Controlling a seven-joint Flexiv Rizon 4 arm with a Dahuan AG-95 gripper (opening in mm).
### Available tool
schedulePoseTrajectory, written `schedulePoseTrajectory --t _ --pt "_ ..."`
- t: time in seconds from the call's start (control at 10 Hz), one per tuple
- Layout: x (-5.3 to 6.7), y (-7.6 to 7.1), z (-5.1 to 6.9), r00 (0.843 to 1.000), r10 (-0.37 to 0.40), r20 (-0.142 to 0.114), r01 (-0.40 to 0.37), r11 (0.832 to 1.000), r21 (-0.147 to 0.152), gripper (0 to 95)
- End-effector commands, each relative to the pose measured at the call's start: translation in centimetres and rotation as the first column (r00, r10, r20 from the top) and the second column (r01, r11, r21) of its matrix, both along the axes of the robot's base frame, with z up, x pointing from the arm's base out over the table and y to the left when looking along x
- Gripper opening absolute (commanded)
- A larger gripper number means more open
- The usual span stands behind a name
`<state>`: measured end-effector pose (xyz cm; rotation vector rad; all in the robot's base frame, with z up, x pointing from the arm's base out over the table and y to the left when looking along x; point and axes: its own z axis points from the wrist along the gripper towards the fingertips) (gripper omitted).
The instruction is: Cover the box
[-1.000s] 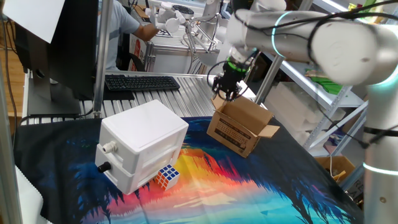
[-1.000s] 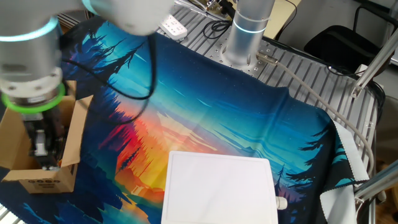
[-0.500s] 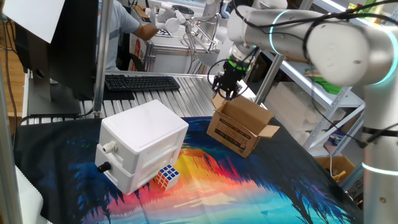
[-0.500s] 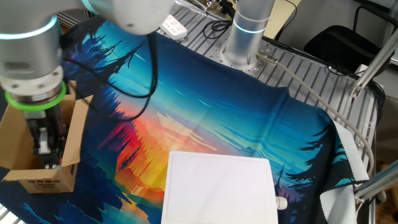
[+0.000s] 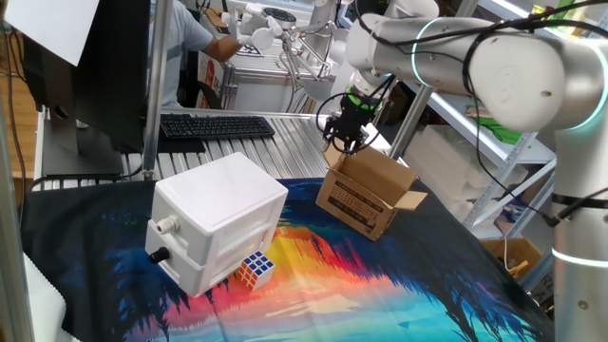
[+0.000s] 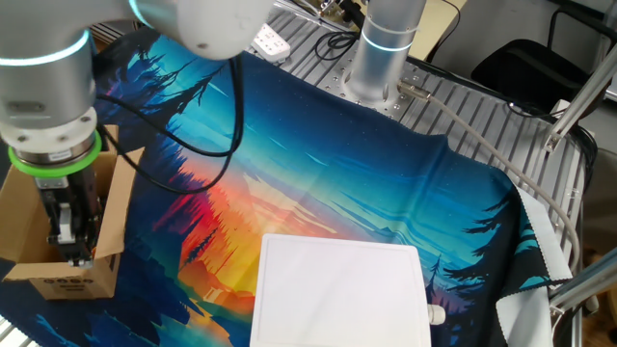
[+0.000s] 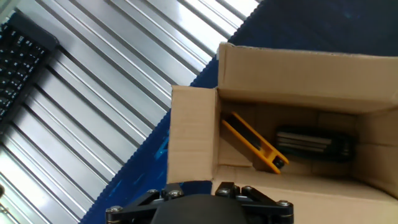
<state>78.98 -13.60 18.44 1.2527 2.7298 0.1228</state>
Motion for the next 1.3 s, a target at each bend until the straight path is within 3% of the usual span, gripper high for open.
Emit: schedulePoseTrajectory --t 0.1,0.4,0.5,0.9,1.0,1.3 --pt "-0.2 0.0 0.1 1.0 -0.01 -0.018 0.01 1.0 0.013 38.0" --pt "-0.1 0.0 -0.2 1.0 -0.013 -0.016 0.013 1.0 0.007 38.0" --pt "-0.1 0.1 -0.3 1.0 -0.019 -0.014 0.019 1.0 0.007 57.0" --pt "-0.1 0.5 -0.5 0.999 -0.034 -0.016 0.035 0.999 0.02 57.0" --pt "0.0 0.9 -0.5 0.998 -0.055 -0.025 0.056 0.998 0.025 38.0" --pt "0.2 2.0 -0.6 0.992 -0.116 -0.041 0.117 0.993 0.031 38.0"
